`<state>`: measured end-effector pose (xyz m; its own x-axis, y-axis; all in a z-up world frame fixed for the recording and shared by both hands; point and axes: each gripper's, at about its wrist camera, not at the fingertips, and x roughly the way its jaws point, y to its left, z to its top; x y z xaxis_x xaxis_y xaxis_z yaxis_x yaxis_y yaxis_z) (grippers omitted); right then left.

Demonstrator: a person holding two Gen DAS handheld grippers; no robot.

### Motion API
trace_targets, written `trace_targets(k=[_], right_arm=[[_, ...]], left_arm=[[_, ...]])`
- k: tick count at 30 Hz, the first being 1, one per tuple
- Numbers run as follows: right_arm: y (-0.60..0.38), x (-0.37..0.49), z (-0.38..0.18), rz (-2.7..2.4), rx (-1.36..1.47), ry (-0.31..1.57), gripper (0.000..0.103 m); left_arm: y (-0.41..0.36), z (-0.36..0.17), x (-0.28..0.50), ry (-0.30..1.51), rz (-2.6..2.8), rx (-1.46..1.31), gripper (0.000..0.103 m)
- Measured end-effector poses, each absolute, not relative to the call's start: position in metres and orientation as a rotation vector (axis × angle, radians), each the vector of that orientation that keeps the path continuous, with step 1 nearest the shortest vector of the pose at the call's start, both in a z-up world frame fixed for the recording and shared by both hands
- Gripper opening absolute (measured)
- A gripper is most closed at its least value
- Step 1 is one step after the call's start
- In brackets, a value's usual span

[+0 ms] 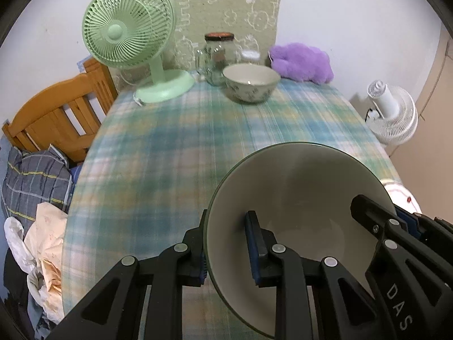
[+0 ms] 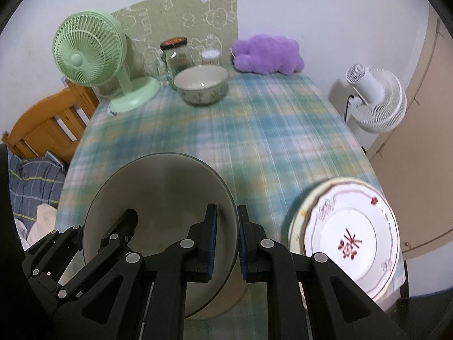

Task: Organize plates and bowls

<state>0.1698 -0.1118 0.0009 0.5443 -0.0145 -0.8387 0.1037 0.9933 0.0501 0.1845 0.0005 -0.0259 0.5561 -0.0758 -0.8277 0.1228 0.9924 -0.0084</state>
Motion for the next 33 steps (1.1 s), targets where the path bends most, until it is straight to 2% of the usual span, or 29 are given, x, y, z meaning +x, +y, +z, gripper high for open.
trace_targets(k=[16, 29, 33], right_arm=[[-0.120, 0.159, -0.039, -0.079, 0.122, 1.089, 0.016], [-0.120, 0.161, -0.045, -0.105, 0.062, 1.074, 0.017], [-0.120, 0.160, -0.041, -0.093, 0.070, 1.076, 0.017]], left_arm=[[-0.006, -0.063, 0.176, 1.060, -0.116, 0.073, 0.021], [-0.010, -0.072, 0.179, 1.071, -0.122, 0.065, 0.023], [-0.010, -0.069, 0.179, 1.078, -0.144, 0.054, 0.040]])
